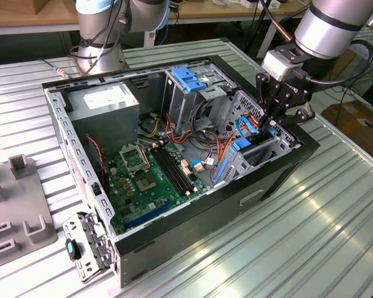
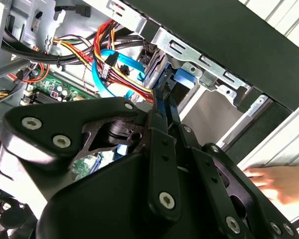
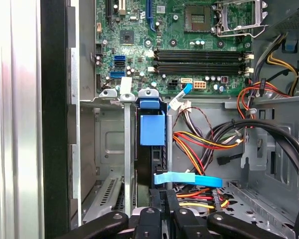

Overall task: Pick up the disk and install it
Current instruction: 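Insert the second disk wire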

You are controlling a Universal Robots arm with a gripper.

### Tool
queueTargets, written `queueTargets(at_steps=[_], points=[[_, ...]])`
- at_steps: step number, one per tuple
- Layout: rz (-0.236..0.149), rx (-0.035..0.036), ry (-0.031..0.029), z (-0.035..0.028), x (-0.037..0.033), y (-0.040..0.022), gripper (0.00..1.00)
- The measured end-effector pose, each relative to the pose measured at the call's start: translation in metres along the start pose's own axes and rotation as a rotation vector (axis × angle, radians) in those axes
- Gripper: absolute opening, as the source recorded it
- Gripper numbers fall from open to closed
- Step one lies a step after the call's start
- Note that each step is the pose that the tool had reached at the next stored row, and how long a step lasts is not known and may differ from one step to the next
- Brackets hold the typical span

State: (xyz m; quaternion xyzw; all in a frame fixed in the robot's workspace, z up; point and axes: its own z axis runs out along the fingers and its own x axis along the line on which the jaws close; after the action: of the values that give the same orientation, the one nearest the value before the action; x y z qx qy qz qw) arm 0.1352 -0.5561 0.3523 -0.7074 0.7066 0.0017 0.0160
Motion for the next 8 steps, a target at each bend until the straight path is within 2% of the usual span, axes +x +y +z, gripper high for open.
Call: queueTargets(at_steps=[3,8], points=[[0.025,0.0006,-0.0011,0.0008,0.0001,-0.0002,0.16],[0.026,0.0004,-0.0018,0.0007,0.0002,-0.0002,0.16]])
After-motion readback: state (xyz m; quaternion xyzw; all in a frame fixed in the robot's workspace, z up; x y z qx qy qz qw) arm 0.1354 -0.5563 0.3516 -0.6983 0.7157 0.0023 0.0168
